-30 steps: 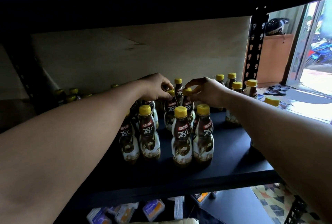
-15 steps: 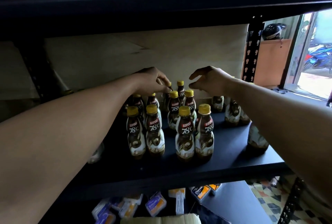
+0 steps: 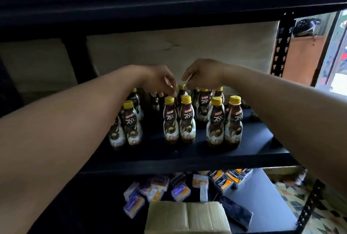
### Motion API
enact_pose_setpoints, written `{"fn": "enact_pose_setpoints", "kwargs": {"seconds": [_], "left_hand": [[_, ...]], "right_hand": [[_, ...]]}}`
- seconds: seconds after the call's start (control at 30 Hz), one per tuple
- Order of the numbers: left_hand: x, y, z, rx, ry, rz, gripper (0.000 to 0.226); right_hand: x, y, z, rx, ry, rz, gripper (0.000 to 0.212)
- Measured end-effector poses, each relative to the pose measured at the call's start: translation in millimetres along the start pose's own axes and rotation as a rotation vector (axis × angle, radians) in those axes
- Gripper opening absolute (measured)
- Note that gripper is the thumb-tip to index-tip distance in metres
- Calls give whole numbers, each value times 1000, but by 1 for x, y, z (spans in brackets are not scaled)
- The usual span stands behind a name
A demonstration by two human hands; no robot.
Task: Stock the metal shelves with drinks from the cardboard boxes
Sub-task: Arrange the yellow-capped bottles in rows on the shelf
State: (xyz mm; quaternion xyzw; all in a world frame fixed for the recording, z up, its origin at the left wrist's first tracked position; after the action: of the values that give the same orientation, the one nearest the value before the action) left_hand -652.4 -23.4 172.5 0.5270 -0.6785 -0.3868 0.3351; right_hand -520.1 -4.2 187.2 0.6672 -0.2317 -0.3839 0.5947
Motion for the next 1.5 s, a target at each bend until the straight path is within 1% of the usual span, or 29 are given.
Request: {"fn": "enact_pose_setpoints", "kwargs": {"seconds": [0.1,0.2,0.27,0.4,0.5,0.73,0.87,1.0,1.27,1.4,1.5], "left_hand": [[0,-17,16,36,-1,-31,33],[-2,-22,23,26,-49,-155,36],[-3,-22,30,58,-64,-220,33],[-4,-24,40,87,-81,-270,31],[-5,-25,45,128,-96,-320,24],[-4,-26,45,148,-124,-295,23],[-2,-27,49,187,-105,-293,20],[5,-25,52,176,-105,-329,18],[26,-16,65,162,-68,-294,18],[34,-13,69,148,-61,-301,21],[38,-11,70,136,-60,-293,18]], "right_hand": [[-3,-25,12,71,-30,68,39],[-6,-46,10,107,-76,110,37],[-10,-50,5,124,-109,76,37],[-13,-60,-5,63,-152,20,43],[-12,-71,-9,-11,-182,7,38],[-6,-75,-12,-109,-198,-41,33],[-3,-74,-7,-112,-183,-57,34],[0,-73,0,-146,-171,-61,32],[5,-74,20,-242,-148,-76,30],[5,-74,28,-249,-146,-77,30],[6,-75,32,-252,-134,-78,32]]}}
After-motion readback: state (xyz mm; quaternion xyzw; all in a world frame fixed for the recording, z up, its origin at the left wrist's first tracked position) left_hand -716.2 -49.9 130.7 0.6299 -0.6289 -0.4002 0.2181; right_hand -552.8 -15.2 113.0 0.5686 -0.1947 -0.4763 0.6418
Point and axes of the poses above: each hand's wrist, its own x-axis away from the middle knuckle, its own y-axis out of the back of the hand, z = x × y, the point moved 8 cm from there along -x, towards the middle knuckle, and after that the axes turned 14 degrees about x, right-handed, at the moved point
